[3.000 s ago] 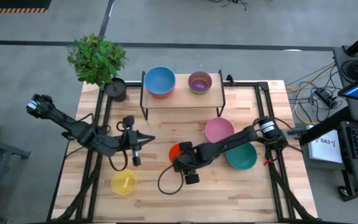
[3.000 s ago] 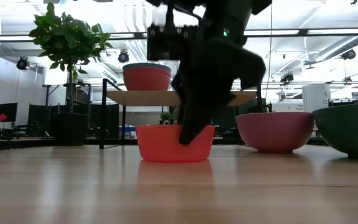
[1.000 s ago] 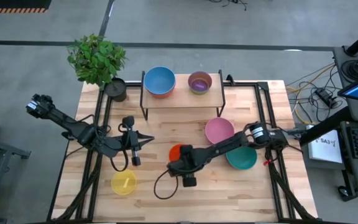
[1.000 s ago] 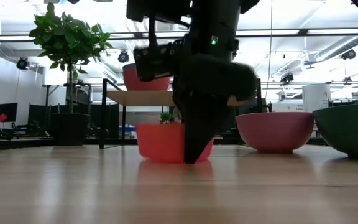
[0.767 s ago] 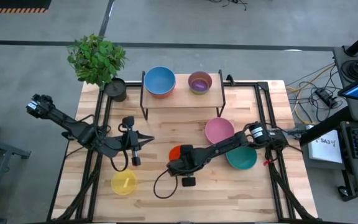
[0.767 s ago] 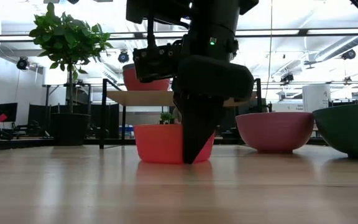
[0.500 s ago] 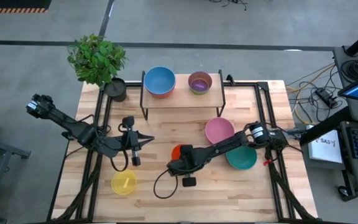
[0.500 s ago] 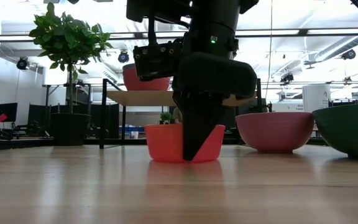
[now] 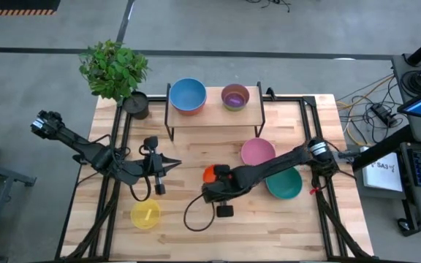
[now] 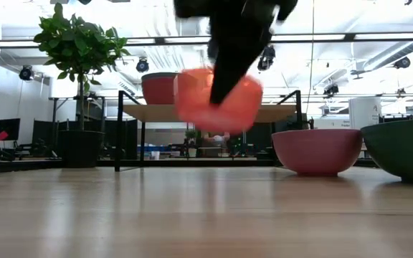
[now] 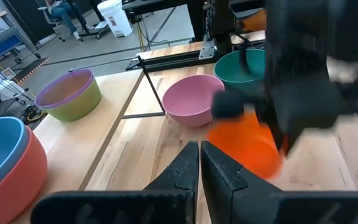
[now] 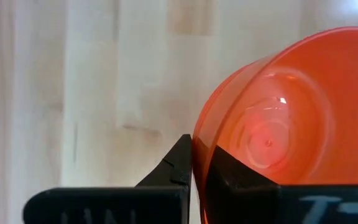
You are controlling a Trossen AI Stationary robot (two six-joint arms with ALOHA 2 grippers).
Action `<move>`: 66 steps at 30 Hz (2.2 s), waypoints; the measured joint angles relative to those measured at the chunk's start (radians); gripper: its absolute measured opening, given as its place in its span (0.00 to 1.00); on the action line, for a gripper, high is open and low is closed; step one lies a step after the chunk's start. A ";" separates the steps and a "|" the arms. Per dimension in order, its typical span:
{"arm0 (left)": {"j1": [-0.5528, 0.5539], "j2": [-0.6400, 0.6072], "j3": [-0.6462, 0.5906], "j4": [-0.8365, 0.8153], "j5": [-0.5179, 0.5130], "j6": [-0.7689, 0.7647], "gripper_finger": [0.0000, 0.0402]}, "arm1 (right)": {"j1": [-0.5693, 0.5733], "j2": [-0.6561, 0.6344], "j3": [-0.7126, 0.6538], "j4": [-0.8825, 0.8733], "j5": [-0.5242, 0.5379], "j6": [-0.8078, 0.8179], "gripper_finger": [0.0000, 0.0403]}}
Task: Place and stack bowls onto a shelf
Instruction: Stack the small orange bowl on top of the small violet bowl on the shelf
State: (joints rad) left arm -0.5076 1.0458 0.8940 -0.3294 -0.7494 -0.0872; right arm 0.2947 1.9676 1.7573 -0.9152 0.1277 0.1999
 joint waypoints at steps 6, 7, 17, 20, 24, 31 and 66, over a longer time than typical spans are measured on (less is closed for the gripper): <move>0.000 0.000 0.000 0.008 0.000 0.023 0.00 | -0.037 -0.177 0.000 -0.121 0.169 -0.043 0.02; 0.001 0.000 0.000 0.009 -0.001 0.026 0.00 | -0.052 -0.211 0.000 -0.127 0.193 -0.048 0.02; 0.000 0.000 0.000 0.023 -0.002 0.038 0.00 | -0.298 -0.408 0.001 -0.124 0.238 -0.209 0.02; 0.001 0.000 0.000 0.023 -0.002 0.041 0.00 | -0.384 -0.411 0.001 -0.121 0.197 -0.288 0.02; 0.000 0.000 0.000 0.025 -0.002 0.045 0.00 | -0.504 -0.386 0.001 -0.118 0.132 -0.392 0.02; 0.001 0.000 0.000 0.030 -0.003 0.045 0.00 | -0.658 -0.346 0.001 -0.073 0.082 -0.552 0.02; 0.000 0.000 0.000 0.045 -0.004 0.068 0.00 | -0.725 -0.309 0.001 0.032 0.046 -0.611 0.19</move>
State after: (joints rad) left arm -0.5072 1.0454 0.8944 -0.2840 -0.7532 -0.0189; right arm -0.4305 1.6588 1.7584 -0.8835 0.1734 -0.4110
